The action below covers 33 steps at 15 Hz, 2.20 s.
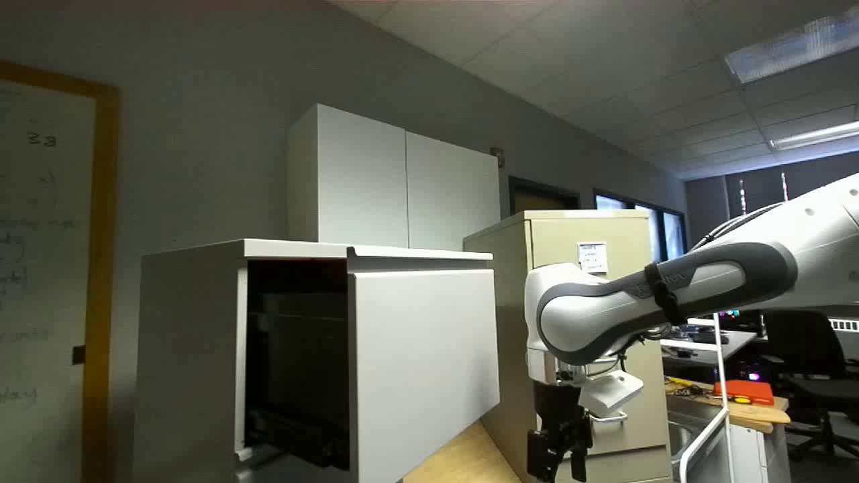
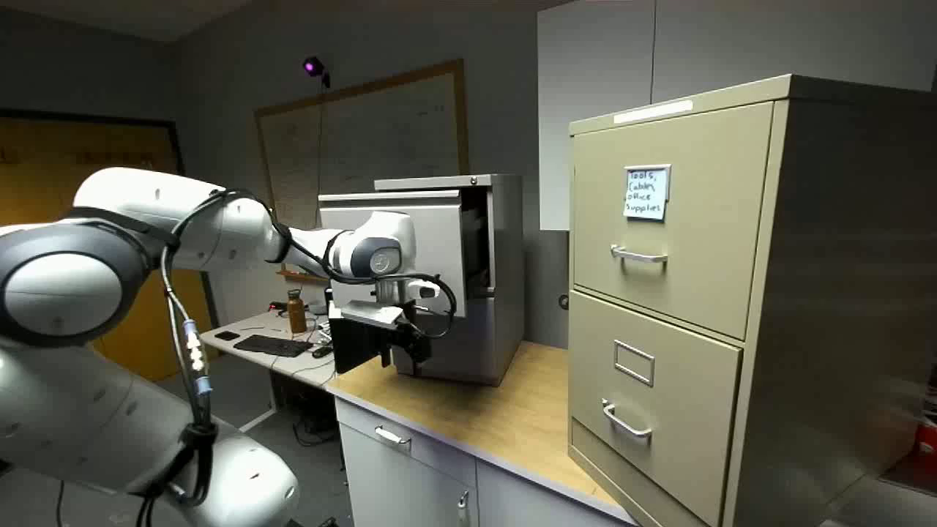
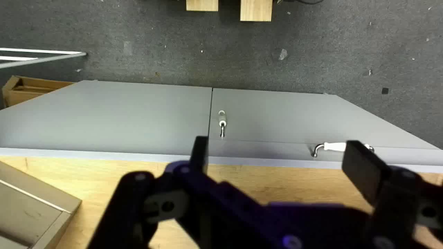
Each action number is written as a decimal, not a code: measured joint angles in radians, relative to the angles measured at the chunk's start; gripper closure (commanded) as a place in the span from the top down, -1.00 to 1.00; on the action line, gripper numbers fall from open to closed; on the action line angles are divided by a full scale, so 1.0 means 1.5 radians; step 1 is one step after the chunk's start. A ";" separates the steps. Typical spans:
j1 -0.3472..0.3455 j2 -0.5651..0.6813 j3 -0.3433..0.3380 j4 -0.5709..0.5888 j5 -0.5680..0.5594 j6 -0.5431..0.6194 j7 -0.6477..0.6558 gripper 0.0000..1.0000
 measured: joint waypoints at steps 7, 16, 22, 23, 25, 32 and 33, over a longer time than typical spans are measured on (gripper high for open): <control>0.000 0.000 0.000 0.000 0.000 0.000 0.000 1.00; 0.000 0.000 0.000 0.000 0.000 0.000 0.000 1.00; 0.002 -0.005 0.001 0.011 0.001 0.002 0.000 1.00; 0.004 -0.009 0.003 0.017 0.001 0.002 0.000 1.00; 0.010 -0.020 0.010 0.029 0.001 0.002 0.000 1.00; 0.056 -0.071 0.041 0.076 0.008 0.060 0.000 0.10; 0.064 -0.076 0.046 0.080 0.008 0.080 0.000 -0.09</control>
